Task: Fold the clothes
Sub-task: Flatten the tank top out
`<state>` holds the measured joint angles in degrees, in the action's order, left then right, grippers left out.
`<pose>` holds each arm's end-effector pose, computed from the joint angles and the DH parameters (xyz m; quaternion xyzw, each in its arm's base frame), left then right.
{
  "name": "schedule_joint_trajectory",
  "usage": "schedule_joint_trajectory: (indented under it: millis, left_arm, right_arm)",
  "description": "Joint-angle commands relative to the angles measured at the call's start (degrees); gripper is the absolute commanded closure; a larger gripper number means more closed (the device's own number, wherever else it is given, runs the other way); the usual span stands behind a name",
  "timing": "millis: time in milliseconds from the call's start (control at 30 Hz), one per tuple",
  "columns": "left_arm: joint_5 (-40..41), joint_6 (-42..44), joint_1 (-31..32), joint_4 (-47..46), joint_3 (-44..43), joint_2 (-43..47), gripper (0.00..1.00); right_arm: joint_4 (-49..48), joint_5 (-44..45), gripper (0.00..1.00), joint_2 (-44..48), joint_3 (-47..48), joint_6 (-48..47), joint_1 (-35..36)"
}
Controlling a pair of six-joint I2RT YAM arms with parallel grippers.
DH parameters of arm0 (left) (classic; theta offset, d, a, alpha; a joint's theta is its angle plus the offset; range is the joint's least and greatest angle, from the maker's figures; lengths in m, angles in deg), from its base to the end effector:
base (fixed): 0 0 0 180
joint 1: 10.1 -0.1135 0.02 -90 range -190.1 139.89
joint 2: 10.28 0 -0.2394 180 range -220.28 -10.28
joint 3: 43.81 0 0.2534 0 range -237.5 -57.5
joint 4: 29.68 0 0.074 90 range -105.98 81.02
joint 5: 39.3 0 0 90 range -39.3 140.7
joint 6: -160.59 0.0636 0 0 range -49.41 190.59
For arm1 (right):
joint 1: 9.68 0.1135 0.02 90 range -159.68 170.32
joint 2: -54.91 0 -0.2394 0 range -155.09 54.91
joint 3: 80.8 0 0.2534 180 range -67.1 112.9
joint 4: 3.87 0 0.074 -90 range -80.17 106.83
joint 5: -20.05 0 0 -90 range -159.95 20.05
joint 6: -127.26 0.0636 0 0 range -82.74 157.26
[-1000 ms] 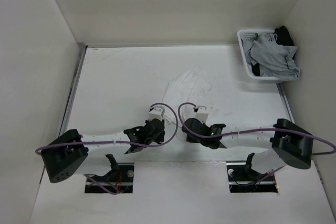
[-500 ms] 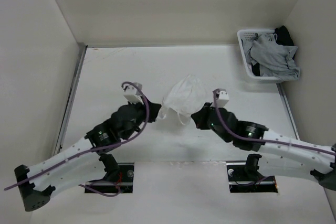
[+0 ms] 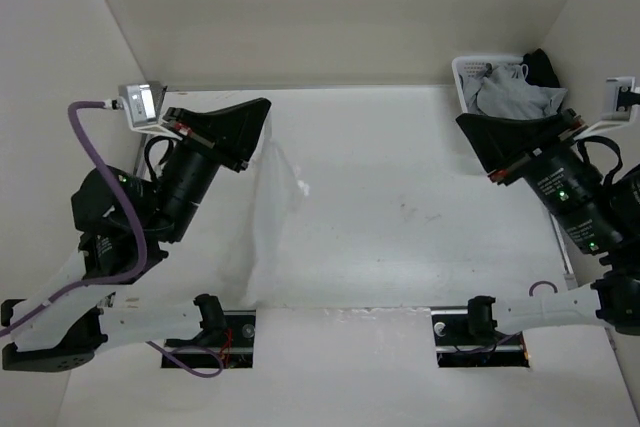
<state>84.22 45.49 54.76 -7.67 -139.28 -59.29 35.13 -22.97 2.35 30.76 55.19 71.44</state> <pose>0.0969 -0.1237 0.5305 -0.0517 0.5699 -0.4587 0.6798 0.0637 0.1067 0.5609 0.0025 0.6191 0.4231 0.6616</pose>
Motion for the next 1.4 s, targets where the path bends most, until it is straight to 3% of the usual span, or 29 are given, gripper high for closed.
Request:
schedule_joint_trajectory:
  millis: [0, 100, 233, 400, 500, 733, 900, 1167, 1367]
  left_arm:
    - [3.7, 7.8, 2.9, -3.3, -3.5, -1.9, 0.96]
    - [5.8, 7.8, 3.9, -5.1, 1.7, 0.2, 0.96]
    - [5.0, 7.1, 3.6, -6.6, 7.7, 2.8, 0.96]
    - [1.8, 6.3, 5.4, -6.3, 7.8, -0.1, 0.96]
    - [1.3, 6.2, 6.1, -6.5, 7.2, -1.7, 0.96]
    - [1.3, 5.3, 5.8, -7.2, 8.7, -1.4, 0.96]
    - [1.2, 5.2, 6.1, -7.2, 8.8, -2.5, 0.96]
    - [0.7, 5.2, 6.1, -7.1, 9.2, -3.0, 0.96]
    - [0.1, 4.4, 6.2, -7.2, 10.0, -3.2, 0.95]
  right_arm:
    - [2.1, 4.4, 1.00, -3.8, -0.6, -7.4, 1.5]
    - [-3.8, 0.2, 1.00, -3.2, -13.6, -2.7, 1.5]
    - [-18.7, -10.2, 0.94, -5.2, -32.3, 1.9, 0.2]
    - [-33.4, -22.0, 0.60, -7.2, -44.4, 7.5, -4.9]
    - [-37.2, -27.7, 0.53, -8.3, -48.4, 11.8, -8.8]
    - [-42.0, -30.6, 0.47, -8.4, -54.8, 15.7, -13.0]
    - [-41.8, -27.3, 0.50, -5.8, -58.5, 20.0, -16.6]
    - [-42.0, -25.2, 0.51, 4.3, -66.7, 25.7, -16.6]
    - [-41.5, -26.1, 0.49, 3.2, -69.1, 29.8, -16.4]
